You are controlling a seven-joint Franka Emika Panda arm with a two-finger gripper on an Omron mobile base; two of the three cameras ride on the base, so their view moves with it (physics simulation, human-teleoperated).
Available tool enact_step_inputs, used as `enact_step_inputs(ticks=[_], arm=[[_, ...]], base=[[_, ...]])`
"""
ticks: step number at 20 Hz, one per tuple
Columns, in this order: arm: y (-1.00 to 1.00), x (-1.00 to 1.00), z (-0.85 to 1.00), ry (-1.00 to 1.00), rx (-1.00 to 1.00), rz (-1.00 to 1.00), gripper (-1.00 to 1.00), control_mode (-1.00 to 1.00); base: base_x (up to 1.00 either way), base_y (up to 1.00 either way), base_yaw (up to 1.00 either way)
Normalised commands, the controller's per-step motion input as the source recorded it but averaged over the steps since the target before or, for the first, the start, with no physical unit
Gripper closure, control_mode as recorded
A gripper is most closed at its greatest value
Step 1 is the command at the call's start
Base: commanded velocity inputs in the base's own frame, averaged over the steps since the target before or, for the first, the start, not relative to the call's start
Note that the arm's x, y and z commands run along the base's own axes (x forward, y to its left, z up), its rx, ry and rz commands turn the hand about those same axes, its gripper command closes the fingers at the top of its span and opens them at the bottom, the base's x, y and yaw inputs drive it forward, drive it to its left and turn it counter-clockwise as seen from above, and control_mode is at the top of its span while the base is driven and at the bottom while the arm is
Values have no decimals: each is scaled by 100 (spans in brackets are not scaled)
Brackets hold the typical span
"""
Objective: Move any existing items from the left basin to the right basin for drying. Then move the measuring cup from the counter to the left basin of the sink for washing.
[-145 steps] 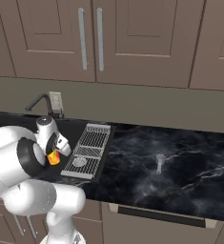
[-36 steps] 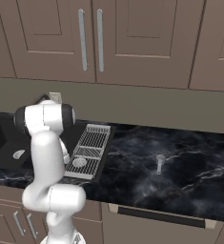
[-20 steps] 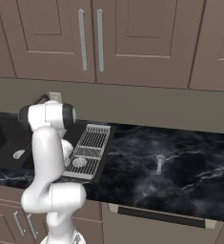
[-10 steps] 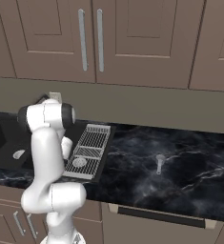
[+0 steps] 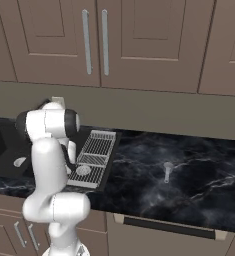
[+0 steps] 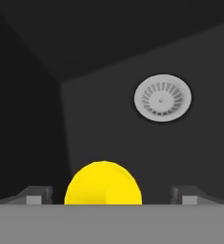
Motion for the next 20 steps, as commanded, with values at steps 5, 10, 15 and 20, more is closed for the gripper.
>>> enact_step_inputs(ticks=[5,10,15,20], arm=[[0,0,52,0,0,0,-100,-100],[0,0,56,0,0,0,-100,-100],[0,0,57,0,0,0,-100,-100],[-1,0,59,0,-1,0,-100,-100]], base=[[0,0,0],[0,0,0],[0,0,0],[0,0,0]])
